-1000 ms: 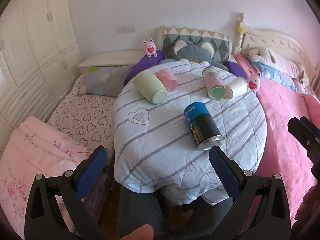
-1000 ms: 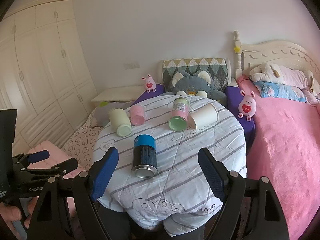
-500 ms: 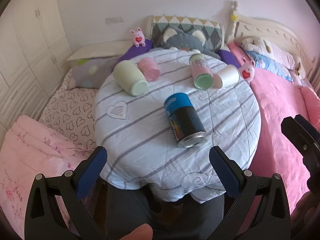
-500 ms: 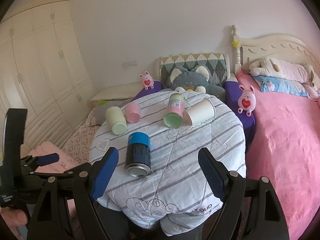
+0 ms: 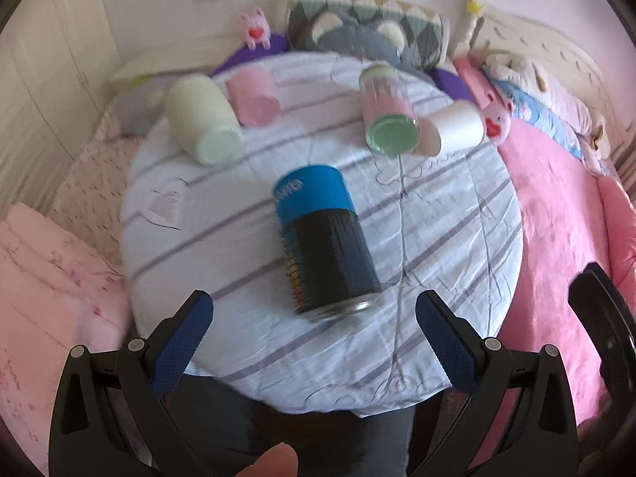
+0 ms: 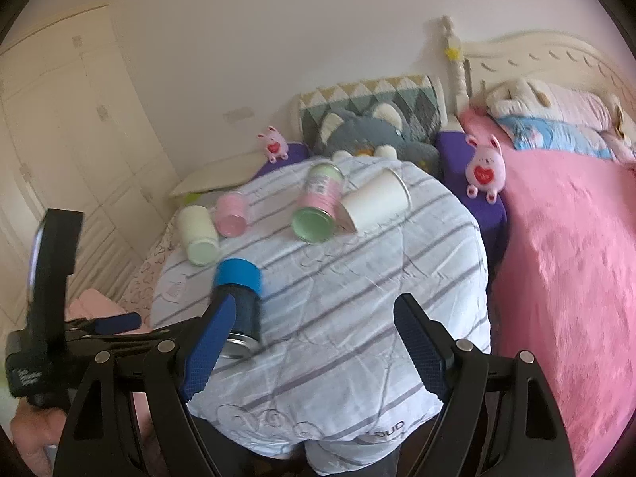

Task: Flip cup upright
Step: 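Grasp the blue-and-black cup with the left gripper and lift it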

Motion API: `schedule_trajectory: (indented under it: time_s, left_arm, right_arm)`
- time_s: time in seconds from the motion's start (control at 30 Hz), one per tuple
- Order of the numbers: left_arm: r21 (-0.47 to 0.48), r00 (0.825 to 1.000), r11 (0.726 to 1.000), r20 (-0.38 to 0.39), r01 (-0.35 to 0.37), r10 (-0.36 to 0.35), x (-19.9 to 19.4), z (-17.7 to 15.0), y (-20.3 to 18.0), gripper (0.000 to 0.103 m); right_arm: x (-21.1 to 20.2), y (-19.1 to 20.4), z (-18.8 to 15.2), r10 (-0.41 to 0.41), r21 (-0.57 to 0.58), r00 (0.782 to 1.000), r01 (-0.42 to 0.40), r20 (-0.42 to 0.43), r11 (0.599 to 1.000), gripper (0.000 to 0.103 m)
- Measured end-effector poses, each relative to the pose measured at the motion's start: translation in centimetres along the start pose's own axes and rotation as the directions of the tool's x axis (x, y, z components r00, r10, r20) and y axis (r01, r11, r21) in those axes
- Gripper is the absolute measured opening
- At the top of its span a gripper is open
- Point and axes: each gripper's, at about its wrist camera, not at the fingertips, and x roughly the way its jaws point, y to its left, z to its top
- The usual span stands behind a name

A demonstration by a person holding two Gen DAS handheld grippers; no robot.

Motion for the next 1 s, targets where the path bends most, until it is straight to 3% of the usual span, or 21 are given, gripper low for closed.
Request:
schedule_trajectory:
  time_s: [0.2, 0.63, 0.83, 0.9, 1.0]
  left_arm:
    - [-0.080, 0.996, 0.996, -0.080, 0.026, -0.033, 4.3, 1.9, 0.1, 0.103]
    - [-0.181, 0.981, 0.983, -0.194, -0.022, -0.014, 10.3, 3.7, 1.4, 0.103]
    - [-0.203, 0.983, 0.979, -0.184, -0.019, -0.019, 10.4, 4.2, 2.1, 0.087]
    - [-0.190, 0.983, 0.982, -0.179, -0.003, -0.031, 10.4, 4.3, 2.2, 0.073]
    - [-0.184, 0.983, 0.983, -0.177, 0.012, -0.046, 10.0, 4.4, 2.3, 0.071]
  right_arm:
    - [2.6, -2.1, 0.2, -0.009, 0.034, 0.999, 0.011, -0.050, 0.999, 0.083]
    - [7.7, -4.2, 0.8, 0.007, 0.066, 0.991, 0.003, -0.137, 0.998, 0.083]
    - [8.4, -5.2, 1.2, -0.002, 0.080, 0.990, 0.014, -0.142, 0.997, 0.083]
    - [8.5, -5.4, 1.2, -0.005, 0.083, 0.990, 0.017, -0.141, 0.996, 0.083]
    - [8.4, -5.3, 1.2, -0.006, 0.086, 0.990, 0.019, -0.141, 0.996, 0.083]
